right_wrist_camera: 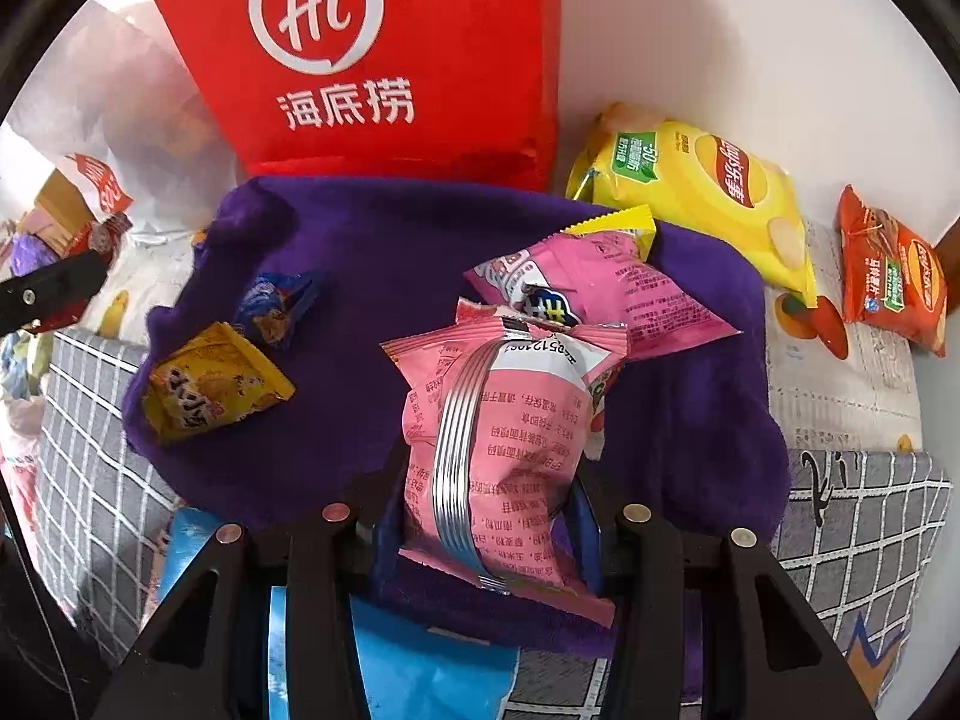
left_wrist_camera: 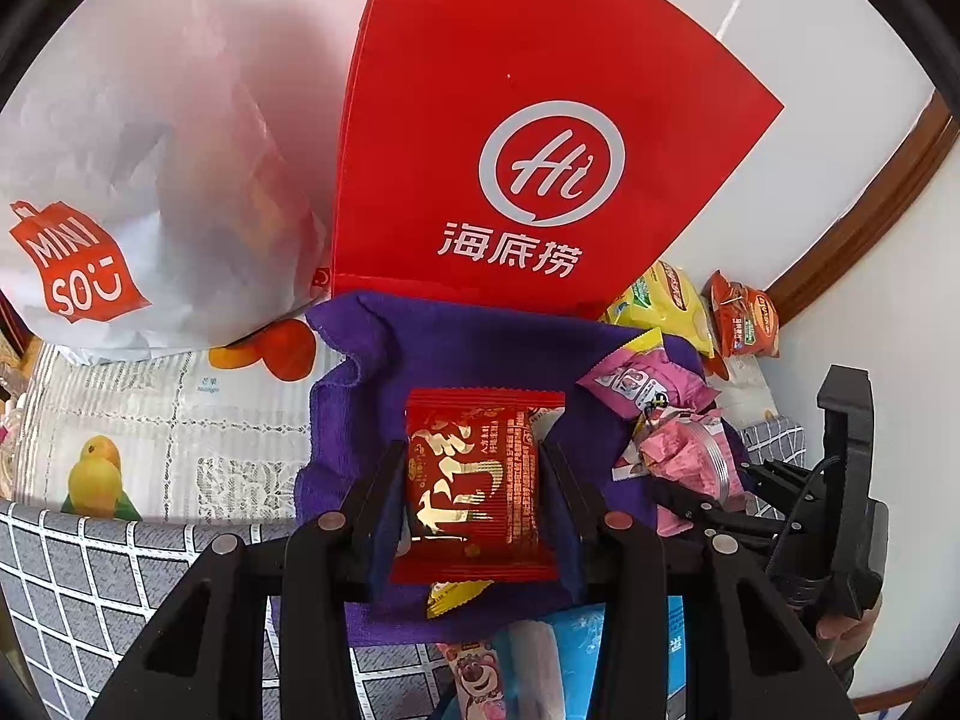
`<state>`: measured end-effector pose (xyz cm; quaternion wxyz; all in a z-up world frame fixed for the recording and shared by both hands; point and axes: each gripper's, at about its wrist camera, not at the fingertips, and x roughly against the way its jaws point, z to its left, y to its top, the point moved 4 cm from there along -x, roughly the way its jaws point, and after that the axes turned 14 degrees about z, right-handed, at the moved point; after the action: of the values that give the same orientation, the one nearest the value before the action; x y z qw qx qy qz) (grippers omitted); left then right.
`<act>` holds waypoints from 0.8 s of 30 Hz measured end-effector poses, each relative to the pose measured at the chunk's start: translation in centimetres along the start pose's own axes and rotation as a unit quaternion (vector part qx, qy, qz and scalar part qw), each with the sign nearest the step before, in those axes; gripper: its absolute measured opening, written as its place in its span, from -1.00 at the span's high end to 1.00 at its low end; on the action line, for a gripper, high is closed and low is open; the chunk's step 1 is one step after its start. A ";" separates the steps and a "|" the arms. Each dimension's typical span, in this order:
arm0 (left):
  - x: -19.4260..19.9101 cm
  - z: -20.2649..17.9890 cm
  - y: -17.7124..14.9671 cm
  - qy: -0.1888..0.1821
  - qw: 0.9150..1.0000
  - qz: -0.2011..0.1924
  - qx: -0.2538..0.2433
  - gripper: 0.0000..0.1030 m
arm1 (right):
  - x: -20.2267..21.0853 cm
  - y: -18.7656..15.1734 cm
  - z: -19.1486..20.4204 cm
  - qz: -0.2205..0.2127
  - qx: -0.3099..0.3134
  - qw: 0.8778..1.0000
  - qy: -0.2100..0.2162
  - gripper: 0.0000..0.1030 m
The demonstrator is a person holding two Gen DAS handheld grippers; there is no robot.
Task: Organize snacks
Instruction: 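Lower the pink wafer bag onto the towel and open the right gripper while the left lowers the red packet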
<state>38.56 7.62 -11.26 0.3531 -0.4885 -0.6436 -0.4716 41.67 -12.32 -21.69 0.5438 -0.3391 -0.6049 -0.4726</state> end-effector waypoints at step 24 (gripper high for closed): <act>-3.4 1.0 0.5 0.002 0.999 0.037 0.021 0.22 | 0.0 -0.1 0.1 0.015 0.008 1.000 -0.012 0.03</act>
<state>40.03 7.64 -14.57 0.3817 -0.5033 -0.6341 -0.4460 41.58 -12.30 -21.67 0.5463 -0.3494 -0.6102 -0.4550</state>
